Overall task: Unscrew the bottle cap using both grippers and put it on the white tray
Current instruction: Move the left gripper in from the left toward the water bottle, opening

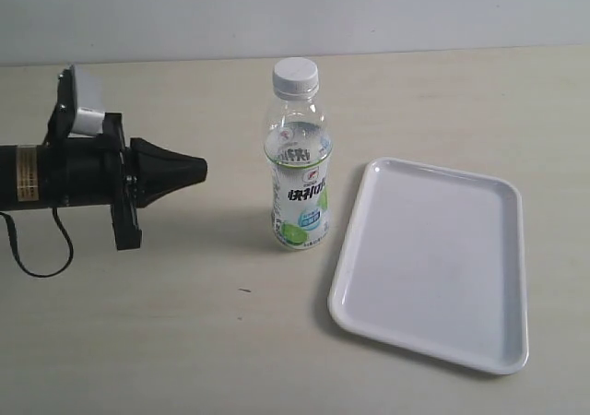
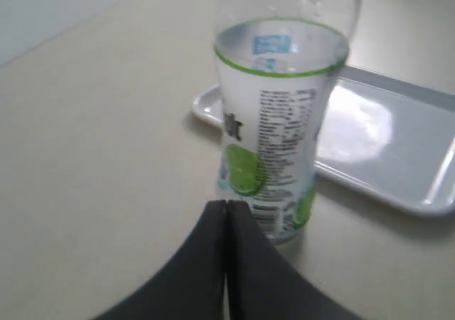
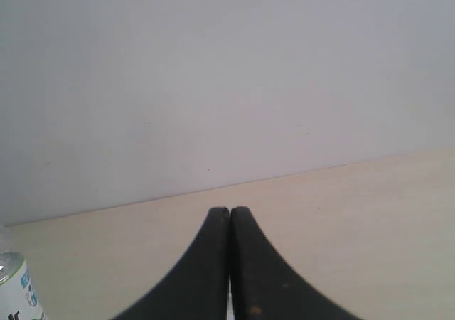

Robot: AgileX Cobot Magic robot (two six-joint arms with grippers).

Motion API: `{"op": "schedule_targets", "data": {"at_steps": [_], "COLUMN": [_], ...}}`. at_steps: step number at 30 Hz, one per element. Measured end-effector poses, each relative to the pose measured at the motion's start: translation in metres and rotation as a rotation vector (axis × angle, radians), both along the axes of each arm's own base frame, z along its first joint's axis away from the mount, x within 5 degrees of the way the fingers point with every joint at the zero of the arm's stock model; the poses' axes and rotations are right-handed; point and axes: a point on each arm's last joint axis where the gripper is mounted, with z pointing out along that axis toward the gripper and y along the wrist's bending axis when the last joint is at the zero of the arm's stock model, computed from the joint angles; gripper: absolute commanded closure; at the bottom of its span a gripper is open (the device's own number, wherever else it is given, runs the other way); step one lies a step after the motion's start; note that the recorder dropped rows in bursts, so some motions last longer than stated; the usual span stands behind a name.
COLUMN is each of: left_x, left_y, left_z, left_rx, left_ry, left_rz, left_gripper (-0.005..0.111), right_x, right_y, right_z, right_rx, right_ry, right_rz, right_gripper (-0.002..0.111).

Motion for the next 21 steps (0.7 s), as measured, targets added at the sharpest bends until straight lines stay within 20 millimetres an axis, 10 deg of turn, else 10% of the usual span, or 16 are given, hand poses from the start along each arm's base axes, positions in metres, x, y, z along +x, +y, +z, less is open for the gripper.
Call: {"op": "schedule_targets", "data": {"at_steps": [7, 21], "left_x": [0.012, 0.017], "left_y": [-0.003, -0.005], "left_z": [-0.034, -0.050], "left_rx": [0.012, 0.031], "left_ry": [0.076, -0.018], "left_rz": [-0.022, 0.011], "left_gripper": [0.101, 0.036], "right_x": [0.000, 0.000], "right_y": [0.000, 0.000], "right_z": [0.000, 0.000], "right_rx": [0.000, 0.000], "right_ry": [0.000, 0.000], "right_rz": [0.000, 0.000], "right_gripper": [0.108, 0.108]}}
